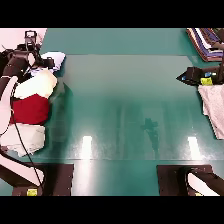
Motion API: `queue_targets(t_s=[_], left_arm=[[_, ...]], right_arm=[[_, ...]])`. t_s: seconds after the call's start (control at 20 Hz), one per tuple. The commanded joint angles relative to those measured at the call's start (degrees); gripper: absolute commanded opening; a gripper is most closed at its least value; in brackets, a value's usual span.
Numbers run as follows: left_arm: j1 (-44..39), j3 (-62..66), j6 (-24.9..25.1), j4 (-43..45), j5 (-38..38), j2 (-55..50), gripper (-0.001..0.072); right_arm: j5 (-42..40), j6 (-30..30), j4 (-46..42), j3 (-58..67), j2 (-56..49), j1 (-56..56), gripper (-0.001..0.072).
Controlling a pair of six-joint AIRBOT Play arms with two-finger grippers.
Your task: Fold the shirts.
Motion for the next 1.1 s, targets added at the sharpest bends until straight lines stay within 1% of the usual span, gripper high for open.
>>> queue_targets(t_s=[0.0, 0.25, 0.3, 0.35, 0.4, 0.45, 0.5, 0.6, 0.75, 0.85, 0.95, 1.05], left_arm=[[1.31, 3.69, 1.77, 0.04, 2.45, -5.55, 0.0621], [1.31, 4.35, 1.86, 0.04, 2.99, -8.68, 0.0618], [1.31, 4.37, 1.84, 0.04, 3.39, -8.63, 0.0558], [1.31, 4.79, 1.88, 0.04, 3.30, -8.55, 0.0274], [1.31, 5.66, 1.86, 0.02, 2.89, -8.55, 0.0052], [1.31, 6.69, 1.84, 0.02, 2.45, -8.55, 0.0033], [1.31, 8.04, 1.81, 0.02, 1.66, -8.52, 0.0033], [1.18, 12.55, 1.60, -0.04, -2.25, -8.07, 0.0033], [0.85, 20.68, 1.40, -0.81, -5.66, -3.74, 0.0032], [-0.26, 25.46, 1.92, -1.01, -7.06, 2.14, 0.0032], [-2.36, 25.73, 4.98, -0.98, -7.10, 10.82, 0.0032], [-5.55, 25.73, 8.81, -0.98, -10.82, 19.08, 0.0031]], right_arm=[[0.04, 0.02, 0.02, 0.02, 0.02, 0.07, 0.0014], [0.02, 0.04, 0.02, 0.02, 0.02, 0.04, 0.0014], [0.02, 0.04, 0.02, 0.02, 0.02, 0.04, 0.0014], [0.00, 0.04, 0.02, 0.02, 0.02, 0.04, 0.0014], [0.02, 0.04, 0.02, 0.02, 0.02, 0.04, 0.0014], [0.02, 0.04, 0.02, 0.02, 0.04, 0.04, 0.0014], [0.00, 0.04, 0.02, 0.02, 0.02, 0.04, 0.0014], [-0.02, 0.04, 0.00, 0.02, 0.04, 0.04, 0.0014], [-1.81, 0.04, 0.09, 0.07, 0.11, 0.04, 0.0014], [-4.35, 0.02, 0.48, 0.07, 0.11, 0.04, 0.0015], [-7.41, 0.00, 0.46, 0.07, 0.81, 0.04, 0.0014], [-11.82, -1.11, 0.44, 0.07, 2.62, 0.04, 0.0014]])
